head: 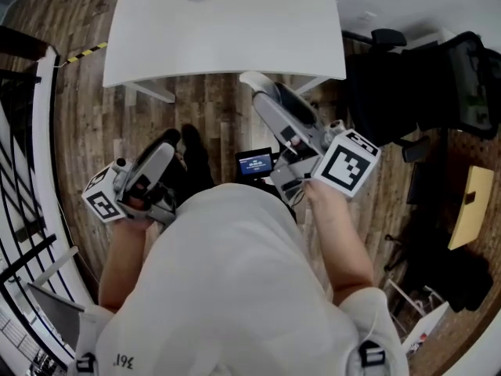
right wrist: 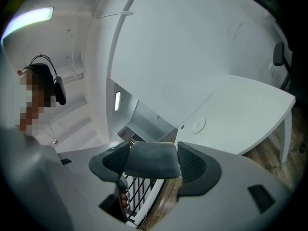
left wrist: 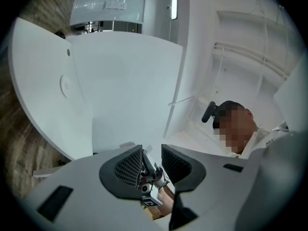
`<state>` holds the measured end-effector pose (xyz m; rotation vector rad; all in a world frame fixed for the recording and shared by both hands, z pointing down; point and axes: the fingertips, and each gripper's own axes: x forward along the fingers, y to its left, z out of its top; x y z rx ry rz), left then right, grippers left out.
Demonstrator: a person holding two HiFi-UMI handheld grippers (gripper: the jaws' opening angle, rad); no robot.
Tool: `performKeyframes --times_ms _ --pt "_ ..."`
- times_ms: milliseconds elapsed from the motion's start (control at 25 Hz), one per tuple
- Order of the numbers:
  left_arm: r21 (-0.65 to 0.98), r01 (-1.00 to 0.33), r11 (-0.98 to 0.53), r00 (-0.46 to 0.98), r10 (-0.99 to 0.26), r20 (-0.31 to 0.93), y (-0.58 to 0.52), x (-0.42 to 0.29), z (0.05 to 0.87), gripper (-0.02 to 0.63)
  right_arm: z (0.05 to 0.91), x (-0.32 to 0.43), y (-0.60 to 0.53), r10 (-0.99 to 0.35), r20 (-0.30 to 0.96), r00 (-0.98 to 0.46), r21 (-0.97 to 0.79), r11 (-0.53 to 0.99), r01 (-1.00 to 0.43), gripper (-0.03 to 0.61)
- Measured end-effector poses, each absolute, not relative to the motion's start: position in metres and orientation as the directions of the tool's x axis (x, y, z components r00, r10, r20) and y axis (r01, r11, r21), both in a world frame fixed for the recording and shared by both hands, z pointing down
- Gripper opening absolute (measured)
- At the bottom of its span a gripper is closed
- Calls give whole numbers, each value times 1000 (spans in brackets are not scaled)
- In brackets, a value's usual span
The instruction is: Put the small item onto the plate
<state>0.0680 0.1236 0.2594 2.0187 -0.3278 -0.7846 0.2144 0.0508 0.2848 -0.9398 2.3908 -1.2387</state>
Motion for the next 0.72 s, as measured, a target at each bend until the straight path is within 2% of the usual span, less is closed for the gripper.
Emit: performKeyframes --times_ms 360,720 --pt "809 179 -559 830 -356 -429 -5 -6 234 109 259 143 -49 -766 51 -641 -765 383 -518 302" --pt "825 225 -518 851 -309 -425 -79 -65 246 109 269 86 -110 -809 105 -579 -760 310 -571 302"
